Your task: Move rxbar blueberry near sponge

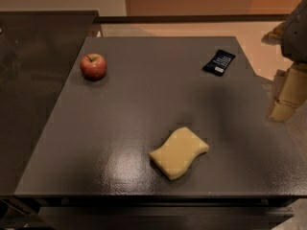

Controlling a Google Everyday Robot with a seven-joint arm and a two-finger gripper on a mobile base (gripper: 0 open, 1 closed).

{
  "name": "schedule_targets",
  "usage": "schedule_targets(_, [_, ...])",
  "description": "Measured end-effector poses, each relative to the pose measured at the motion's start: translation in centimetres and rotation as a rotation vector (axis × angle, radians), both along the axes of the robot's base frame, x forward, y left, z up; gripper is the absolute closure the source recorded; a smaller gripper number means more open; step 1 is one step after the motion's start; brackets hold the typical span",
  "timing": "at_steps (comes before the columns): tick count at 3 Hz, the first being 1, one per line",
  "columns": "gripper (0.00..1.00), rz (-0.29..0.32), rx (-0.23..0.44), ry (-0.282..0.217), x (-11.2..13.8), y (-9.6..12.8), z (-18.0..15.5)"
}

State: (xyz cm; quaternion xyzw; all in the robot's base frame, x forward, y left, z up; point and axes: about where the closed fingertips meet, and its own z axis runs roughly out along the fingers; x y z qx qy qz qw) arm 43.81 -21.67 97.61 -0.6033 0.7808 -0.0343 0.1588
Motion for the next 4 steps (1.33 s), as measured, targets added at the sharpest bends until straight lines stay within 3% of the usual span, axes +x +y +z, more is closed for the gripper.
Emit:
schedule_targets(2, [0.00,-0.006,0.026,-0.003,-0.2,0.4,1.5])
schedule_targets(4, [0.00,-0.110,0.021,0.066,9.8,0.7,-6.2])
